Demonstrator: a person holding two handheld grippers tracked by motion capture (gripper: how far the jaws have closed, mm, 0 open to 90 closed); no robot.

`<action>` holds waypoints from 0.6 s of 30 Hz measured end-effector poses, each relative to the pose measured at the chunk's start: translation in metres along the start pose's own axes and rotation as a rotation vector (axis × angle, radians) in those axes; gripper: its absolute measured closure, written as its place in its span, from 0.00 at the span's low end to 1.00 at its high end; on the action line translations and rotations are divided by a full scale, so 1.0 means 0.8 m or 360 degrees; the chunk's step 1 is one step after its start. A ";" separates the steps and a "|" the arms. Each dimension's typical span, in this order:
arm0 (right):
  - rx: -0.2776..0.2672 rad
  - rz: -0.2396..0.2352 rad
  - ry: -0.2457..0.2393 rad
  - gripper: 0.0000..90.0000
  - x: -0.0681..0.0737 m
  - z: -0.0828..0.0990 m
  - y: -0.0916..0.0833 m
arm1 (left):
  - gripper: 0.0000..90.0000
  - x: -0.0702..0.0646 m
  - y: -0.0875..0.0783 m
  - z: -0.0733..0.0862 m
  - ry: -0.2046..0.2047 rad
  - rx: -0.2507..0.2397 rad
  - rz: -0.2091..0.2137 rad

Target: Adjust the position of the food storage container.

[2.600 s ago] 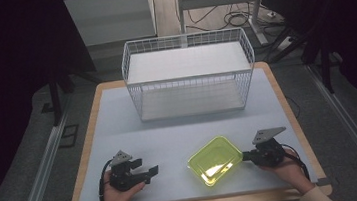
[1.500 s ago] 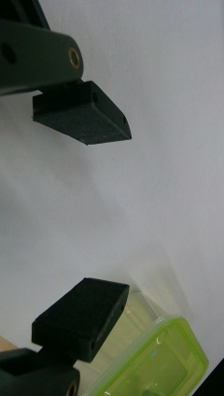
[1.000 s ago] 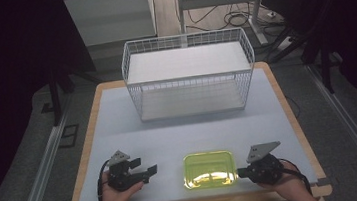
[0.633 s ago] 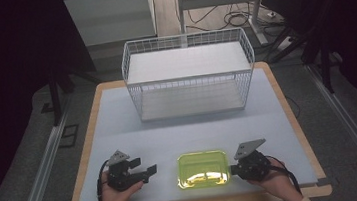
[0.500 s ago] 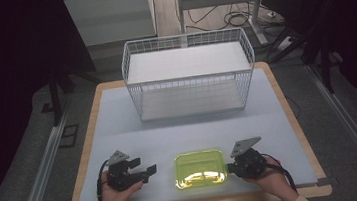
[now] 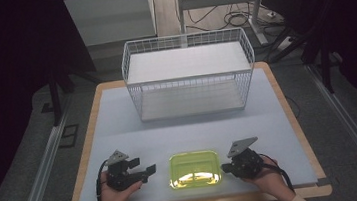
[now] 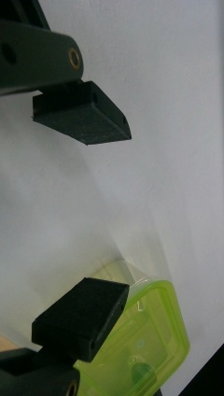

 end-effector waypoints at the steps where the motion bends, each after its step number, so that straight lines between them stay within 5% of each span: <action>1: 0.0000 0.0000 0.0000 1.00 0.000 0.000 0.000 | 0.25 0.000 0.000 0.000 0.0000 0.0000 0.0000; 13: -0.0199 -0.0050 0.0299 0.93 -0.034 0.028 -0.042 | 0.25 -0.002 -0.002 -0.002 -0.0021 -0.0008 0.0025; 15: -0.0210 -0.0064 0.0318 0.87 -0.035 0.029 -0.043 | 0.25 -0.003 -0.003 -0.002 -0.0029 -0.0006 0.0045; 16: -0.0244 -0.0089 0.0358 0.71 -0.036 0.031 -0.042 | 0.26 -0.004 -0.004 -0.002 -0.0033 -0.0006 0.0063; 18: -0.0263 -0.0102 0.0372 0.64 -0.036 0.031 -0.041 | 0.27 -0.004 -0.006 -0.003 -0.0040 -0.0007 0.0096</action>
Point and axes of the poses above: each handheld gripper's, and its own axes: y roughly forward along the jaws, z roughly out of its underside, x roughly to its left, the point moved 2 cm from there along y, roughly forward along the jaws, and after that the axes turned 10 degrees about y, right-handed, at the moved point
